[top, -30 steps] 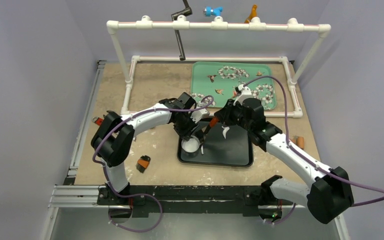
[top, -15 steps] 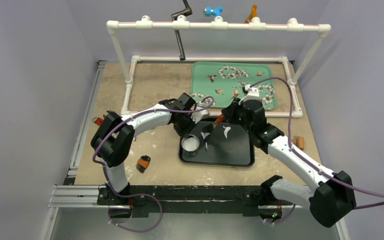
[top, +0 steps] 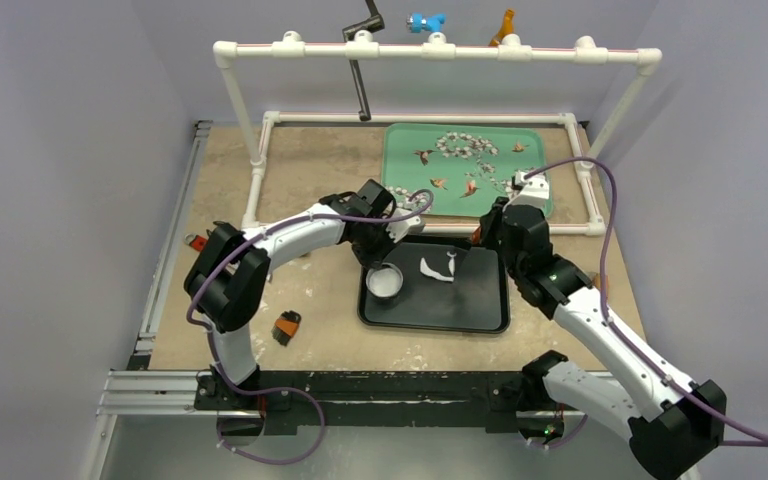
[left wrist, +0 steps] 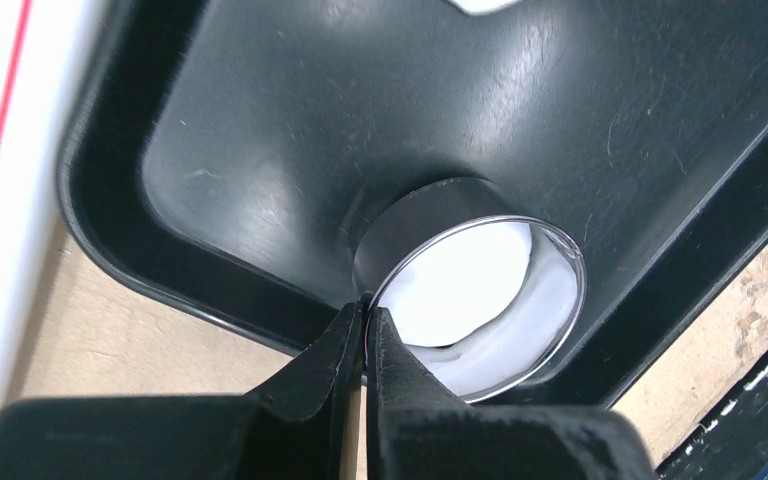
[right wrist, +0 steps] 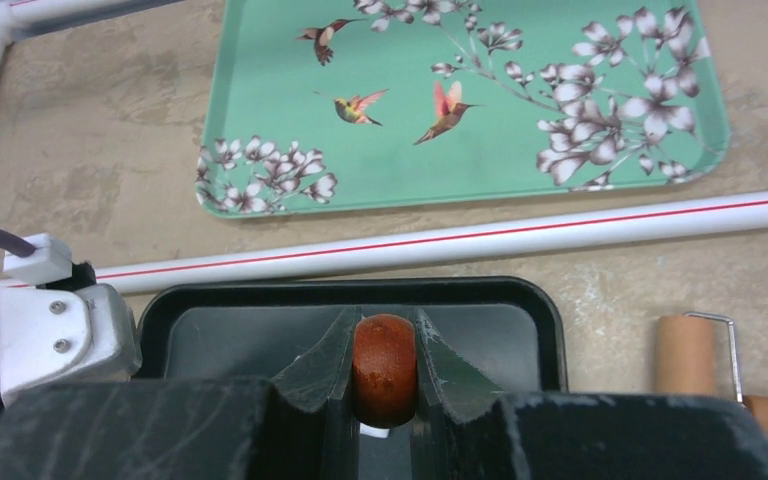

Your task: Roll out the dumpling wrappers from the dough

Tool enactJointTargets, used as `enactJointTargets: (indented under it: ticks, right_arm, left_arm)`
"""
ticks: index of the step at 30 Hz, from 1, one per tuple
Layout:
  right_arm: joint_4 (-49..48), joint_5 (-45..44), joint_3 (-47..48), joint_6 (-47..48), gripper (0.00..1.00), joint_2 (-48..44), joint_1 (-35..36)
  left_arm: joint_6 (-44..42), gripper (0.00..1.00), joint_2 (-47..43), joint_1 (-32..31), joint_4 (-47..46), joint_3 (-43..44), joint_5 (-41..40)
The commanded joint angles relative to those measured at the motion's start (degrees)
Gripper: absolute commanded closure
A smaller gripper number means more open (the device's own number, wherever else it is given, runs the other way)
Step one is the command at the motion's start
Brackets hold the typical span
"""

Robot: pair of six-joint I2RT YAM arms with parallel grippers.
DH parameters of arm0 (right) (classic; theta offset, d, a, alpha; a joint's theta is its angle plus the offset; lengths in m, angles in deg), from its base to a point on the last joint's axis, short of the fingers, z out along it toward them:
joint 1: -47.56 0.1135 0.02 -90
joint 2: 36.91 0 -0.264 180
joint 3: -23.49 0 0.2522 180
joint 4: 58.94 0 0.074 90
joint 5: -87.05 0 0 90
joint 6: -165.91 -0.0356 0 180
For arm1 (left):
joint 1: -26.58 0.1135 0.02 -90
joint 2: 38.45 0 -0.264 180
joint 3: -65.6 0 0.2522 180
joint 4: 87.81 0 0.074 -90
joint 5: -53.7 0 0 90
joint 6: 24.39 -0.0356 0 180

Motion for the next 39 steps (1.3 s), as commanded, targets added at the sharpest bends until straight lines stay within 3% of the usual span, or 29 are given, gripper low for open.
enactJointTargets:
  ticks: [1, 10, 15, 23, 29, 33, 36, 39]
  right_arm:
    - [2.34, -2.94, 4.71, 3.45, 1.00, -3.93, -0.21]
    - [-1.67, 12.28, 4.08, 3.13, 1.00, -4.79, -0.24]
    - [-3.40, 13.05, 3.17, 3.13, 1.00, -5.02, -0.20]
    - [-0.86, 17.34, 4.58, 3.67, 1.00, -7.75, -0.24]
    - [-13.54, 22.70, -3.28, -4.19, 1.00, -13.91, -0.19]
    - [-8.78, 25.61, 0.24, -7.49, 1.00, -9.10, 0.28]
    - [-8.23, 24.23, 0.70, -8.11, 1.00, -8.27, 2.55]
    - [-15.35, 19.86, -4.69, -11.71, 1.00, -11.76, 4.51]
  left_arm:
    - [-1.95, 1.00, 0.80, -0.34, -0.27, 4.55, 1.03]
    - [-2.07, 1.00, 1.66, -1.27, 1.41, 7.24, 0.08]
    - [-1.31, 1.00, -1.44, -1.91, 0.98, 5.53, -0.10]
    - [0.48, 1.00, 1.32, -1.69, 0.91, 6.62, -5.62]
    - [7.38, 1.00, 2.04, -0.38, 1.11, 7.90, -1.93]
    - [8.16, 1.00, 3.28, -0.19, 2.87, 9.74, -1.71]
    - [9.79, 1.00, 3.94, 0.61, 3.50, 10.86, 0.71]
    - [13.22, 1.00, 3.90, 1.91, 3.97, 11.11, 4.74]
